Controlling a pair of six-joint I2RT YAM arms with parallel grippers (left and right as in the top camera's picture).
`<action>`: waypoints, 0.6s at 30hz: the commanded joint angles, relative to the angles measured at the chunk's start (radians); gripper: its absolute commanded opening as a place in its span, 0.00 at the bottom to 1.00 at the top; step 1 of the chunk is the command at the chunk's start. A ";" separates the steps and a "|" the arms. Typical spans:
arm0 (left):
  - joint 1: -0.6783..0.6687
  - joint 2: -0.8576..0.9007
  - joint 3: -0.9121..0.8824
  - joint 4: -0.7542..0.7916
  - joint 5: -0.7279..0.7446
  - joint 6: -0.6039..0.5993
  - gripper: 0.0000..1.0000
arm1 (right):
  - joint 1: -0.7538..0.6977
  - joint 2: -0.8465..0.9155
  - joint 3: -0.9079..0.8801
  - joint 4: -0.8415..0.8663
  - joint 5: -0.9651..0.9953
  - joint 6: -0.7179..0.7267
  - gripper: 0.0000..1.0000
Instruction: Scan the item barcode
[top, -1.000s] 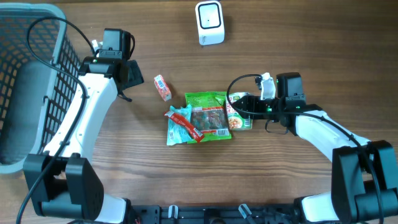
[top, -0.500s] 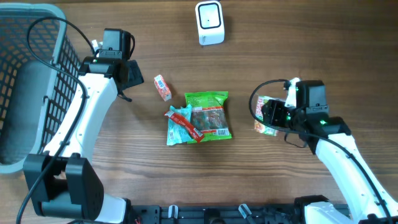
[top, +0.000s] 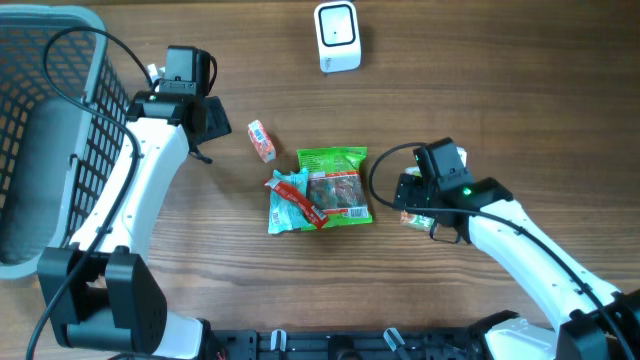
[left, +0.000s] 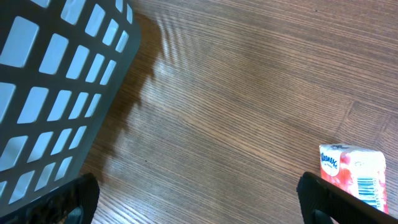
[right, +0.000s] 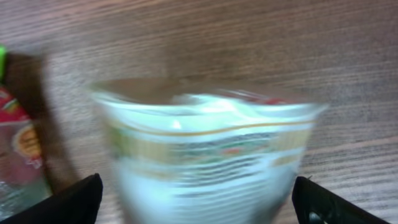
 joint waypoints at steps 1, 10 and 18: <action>0.003 -0.006 -0.001 0.001 -0.013 0.012 1.00 | -0.003 0.006 0.121 -0.062 -0.080 -0.020 0.99; 0.003 -0.006 -0.001 0.001 -0.013 0.012 1.00 | -0.332 0.006 0.240 -0.255 -0.424 -0.252 1.00; 0.003 -0.006 -0.001 0.001 -0.013 0.012 1.00 | -0.759 0.007 0.129 -0.320 -0.562 -0.374 0.86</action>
